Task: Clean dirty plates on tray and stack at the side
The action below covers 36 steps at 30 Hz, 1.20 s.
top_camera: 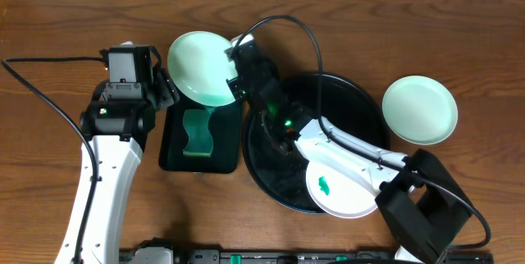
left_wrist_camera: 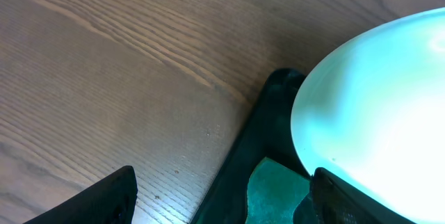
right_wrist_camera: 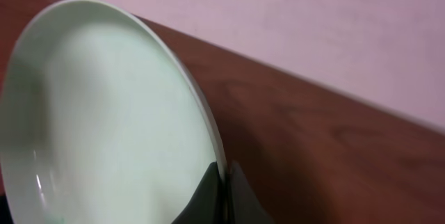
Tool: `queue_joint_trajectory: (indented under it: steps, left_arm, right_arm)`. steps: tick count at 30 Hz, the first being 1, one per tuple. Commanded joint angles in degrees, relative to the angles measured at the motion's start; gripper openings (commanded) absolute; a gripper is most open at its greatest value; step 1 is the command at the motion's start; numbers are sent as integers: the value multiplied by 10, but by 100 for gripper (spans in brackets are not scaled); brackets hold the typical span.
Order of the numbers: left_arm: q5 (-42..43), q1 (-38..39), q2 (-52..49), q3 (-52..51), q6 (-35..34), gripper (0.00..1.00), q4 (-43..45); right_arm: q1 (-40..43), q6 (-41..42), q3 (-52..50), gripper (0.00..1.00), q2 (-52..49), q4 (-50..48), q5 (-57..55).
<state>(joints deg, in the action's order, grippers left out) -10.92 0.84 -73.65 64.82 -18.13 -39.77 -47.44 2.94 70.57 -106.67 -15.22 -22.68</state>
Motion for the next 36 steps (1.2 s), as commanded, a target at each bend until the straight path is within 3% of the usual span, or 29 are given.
queue_joint_trajectory:
  steps: [1, 10, 21, 36]
  left_arm:
    - [-12, -2, -1, 9, 1, 80, 0]
    - [-12, -2, -1, 9, 1, 80, 0]
    - [-12, -2, -1, 9, 1, 80, 0]
    - [-12, -2, -1, 9, 1, 80, 0]
  right_arm:
    - [-20, -139, 11, 1, 2, -21, -58]
    - [-47, -315, 11, 1, 2, -65, -105]
    - [-52, -397, 11, 1, 2, -102, -105]
    - [-52, -523, 11, 1, 2, -243, -105]
